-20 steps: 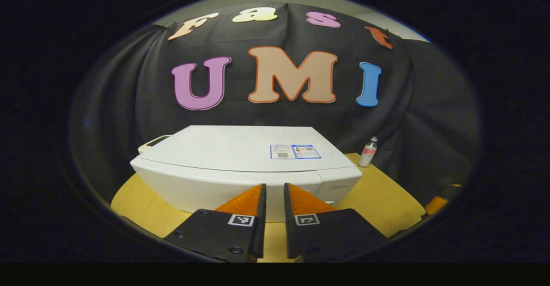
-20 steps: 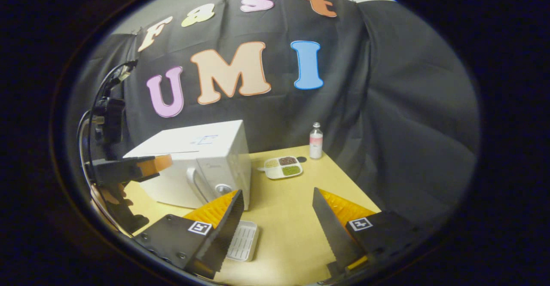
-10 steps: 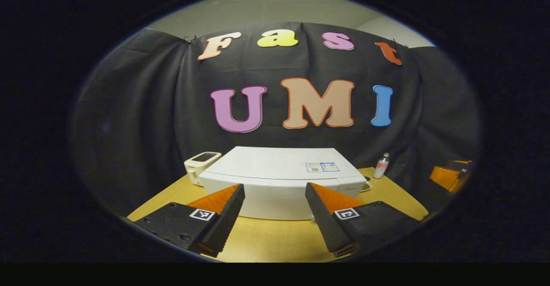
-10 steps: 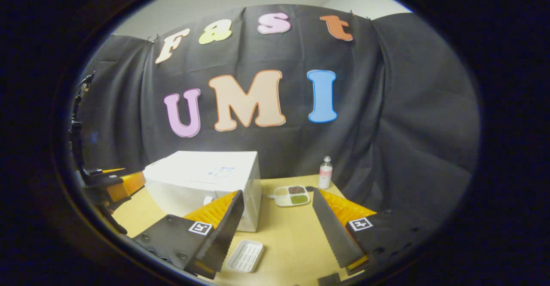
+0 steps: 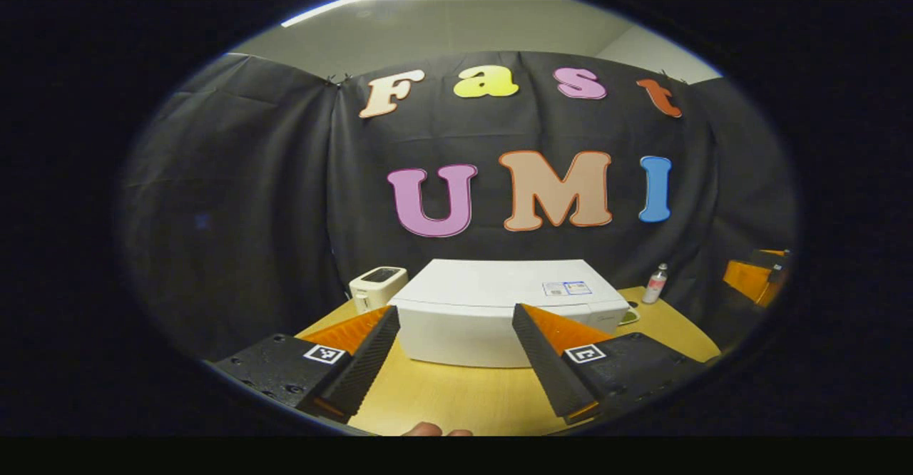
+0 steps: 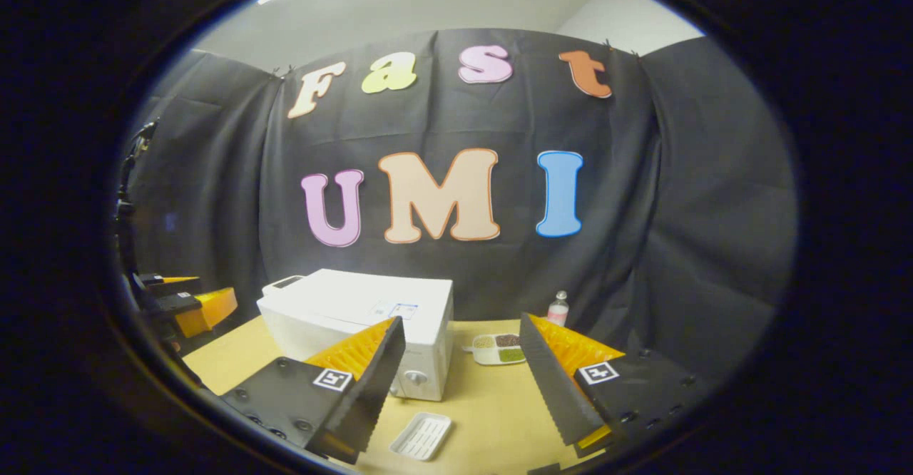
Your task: Open the microwave oven with the left hand, put the food in, and close the microwave oven.
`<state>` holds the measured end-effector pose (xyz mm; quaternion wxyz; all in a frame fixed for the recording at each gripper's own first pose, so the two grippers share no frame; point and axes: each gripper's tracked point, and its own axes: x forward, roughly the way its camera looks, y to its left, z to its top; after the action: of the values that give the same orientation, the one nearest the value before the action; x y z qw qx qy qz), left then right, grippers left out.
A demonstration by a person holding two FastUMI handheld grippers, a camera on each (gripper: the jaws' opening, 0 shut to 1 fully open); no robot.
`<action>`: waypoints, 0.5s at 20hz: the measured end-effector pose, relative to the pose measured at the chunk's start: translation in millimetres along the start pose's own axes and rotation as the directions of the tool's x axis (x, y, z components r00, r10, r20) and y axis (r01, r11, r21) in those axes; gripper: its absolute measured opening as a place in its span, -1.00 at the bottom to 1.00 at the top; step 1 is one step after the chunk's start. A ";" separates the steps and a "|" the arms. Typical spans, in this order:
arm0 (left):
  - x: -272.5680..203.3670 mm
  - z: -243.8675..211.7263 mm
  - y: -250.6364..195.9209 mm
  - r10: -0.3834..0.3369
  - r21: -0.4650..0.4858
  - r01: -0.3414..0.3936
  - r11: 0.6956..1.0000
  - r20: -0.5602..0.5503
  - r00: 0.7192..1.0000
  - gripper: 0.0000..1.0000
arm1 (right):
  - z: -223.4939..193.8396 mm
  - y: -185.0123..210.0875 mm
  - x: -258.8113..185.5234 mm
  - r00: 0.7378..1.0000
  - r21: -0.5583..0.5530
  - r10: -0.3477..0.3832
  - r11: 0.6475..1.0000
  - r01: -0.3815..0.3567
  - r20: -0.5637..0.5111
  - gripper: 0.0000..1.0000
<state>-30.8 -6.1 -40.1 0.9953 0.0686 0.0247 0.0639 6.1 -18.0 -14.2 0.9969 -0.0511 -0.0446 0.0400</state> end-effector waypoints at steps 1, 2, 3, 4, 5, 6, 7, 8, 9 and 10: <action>-0.1 -1.3 -1.8 -0.003 0.006 0.003 1.000 -0.004 1.000 0.92 | 2.4 -0.3 -3.3 1.000 -0.002 0.001 1.000 -0.001 0.007 0.79; 0.5 -1.1 -3.9 -0.008 0.010 0.008 1.000 -0.002 1.000 0.92 | 2.7 0.2 -7.6 1.000 -0.003 0.005 1.000 -0.005 0.011 0.79; 0.4 -0.1 -5.5 -0.015 0.009 0.015 1.000 0.003 1.000 0.92 | 6.0 -0.6 -7.5 1.000 -0.002 0.011 1.000 -0.011 0.019 0.79; -0.3 -0.9 -8.3 -0.024 0.003 0.024 1.000 0.002 1.000 0.92 | 5.9 -0.7 -8.0 1.000 -0.001 0.014 1.000 -0.014 0.021 0.79; -0.9 -1.9 -9.8 -0.034 -0.003 0.034 0.999 0.000 0.999 0.92 | 6.5 -1.4 -10.4 1.000 0.004 0.012 1.000 -0.012 0.022 0.79; -1.2 -2.3 -8.5 -0.038 -0.004 0.038 0.999 -0.003 0.999 0.92 | 6.4 -1.7 -12.2 1.000 0.011 0.008 1.000 -0.008 0.023 0.79; -2.2 -3.4 -6.7 -0.041 -0.004 0.041 0.999 -0.007 0.999 0.92 | 7.3 -1.6 -14.8 1.000 0.016 0.001 1.000 -0.001 0.024 0.79; -3.2 -5.1 -5.4 -0.049 -0.005 0.049 0.999 -0.010 0.999 0.92 | 8.5 -1.5 -17.0 1.000 0.017 -0.008 1.000 0.008 0.025 0.79; -3.8 -6.2 -4.5 -0.063 -0.008 0.063 0.998 -0.009 0.998 0.92 | 9.7 -1.9 -19.5 0.999 0.011 -0.023 1.000 0.023 0.030 0.79; -2.8 -8.4 -3.6 -0.077 -0.010 0.077 0.997 -0.012 0.997 0.92 | 10.3 -3.7 -21.7 0.998 0.000 -0.045 0.999 0.045 0.034 0.79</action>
<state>-33.6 -8.8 -48.8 0.9972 0.0622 0.0333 0.0259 -16.1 -22.5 -5.4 0.9966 -0.0496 -0.0630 0.0186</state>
